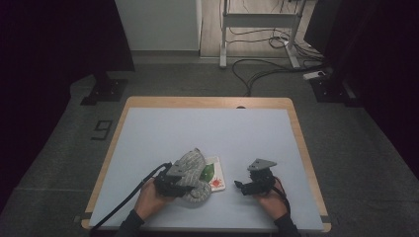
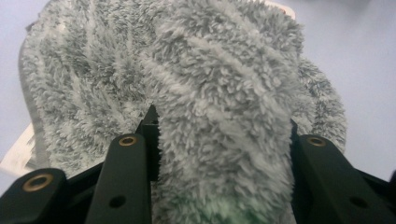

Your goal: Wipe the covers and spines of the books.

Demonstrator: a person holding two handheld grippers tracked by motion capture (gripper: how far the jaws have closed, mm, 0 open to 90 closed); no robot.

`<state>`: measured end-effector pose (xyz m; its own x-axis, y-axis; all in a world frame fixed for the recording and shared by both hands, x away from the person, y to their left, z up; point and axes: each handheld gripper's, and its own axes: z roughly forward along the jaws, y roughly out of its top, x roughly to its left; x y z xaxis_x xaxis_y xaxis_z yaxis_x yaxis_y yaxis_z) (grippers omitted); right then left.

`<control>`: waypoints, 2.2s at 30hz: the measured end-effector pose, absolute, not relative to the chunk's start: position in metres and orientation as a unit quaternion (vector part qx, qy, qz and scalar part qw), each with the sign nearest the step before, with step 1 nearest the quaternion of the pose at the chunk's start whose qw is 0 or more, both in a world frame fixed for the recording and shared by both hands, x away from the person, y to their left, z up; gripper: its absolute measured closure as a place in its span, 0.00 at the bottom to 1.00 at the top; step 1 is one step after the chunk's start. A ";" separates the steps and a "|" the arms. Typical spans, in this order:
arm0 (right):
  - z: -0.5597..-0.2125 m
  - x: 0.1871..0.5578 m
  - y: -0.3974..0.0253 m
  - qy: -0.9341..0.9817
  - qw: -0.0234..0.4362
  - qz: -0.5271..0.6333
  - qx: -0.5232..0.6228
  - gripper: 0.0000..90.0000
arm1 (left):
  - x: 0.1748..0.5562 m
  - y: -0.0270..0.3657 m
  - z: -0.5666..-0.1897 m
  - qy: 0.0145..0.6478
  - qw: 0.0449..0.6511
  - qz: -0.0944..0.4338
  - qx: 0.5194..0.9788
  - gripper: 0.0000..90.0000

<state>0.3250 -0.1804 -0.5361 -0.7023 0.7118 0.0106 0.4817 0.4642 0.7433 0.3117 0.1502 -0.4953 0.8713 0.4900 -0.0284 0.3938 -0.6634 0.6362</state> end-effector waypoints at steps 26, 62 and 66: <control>-0.536 0.325 -0.180 0.842 0.153 0.377 0.355 0.13 | 0.334 0.103 -0.498 0.224 0.340 0.056 0.912 0.61; -0.536 0.325 -0.181 0.841 0.152 0.378 0.355 0.14 | 0.354 0.062 -0.491 0.210 0.362 0.032 0.908 0.61; -0.536 0.325 -0.181 0.842 0.152 0.378 0.355 0.14 | 0.357 0.070 -0.481 0.215 0.369 0.038 0.904 0.61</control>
<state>0.3251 -0.1806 -0.5360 -0.7021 0.7120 0.0125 0.4822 0.4625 0.7440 0.3570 0.0700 -0.4809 0.9049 0.4161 -0.0897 0.3601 -0.6361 0.6824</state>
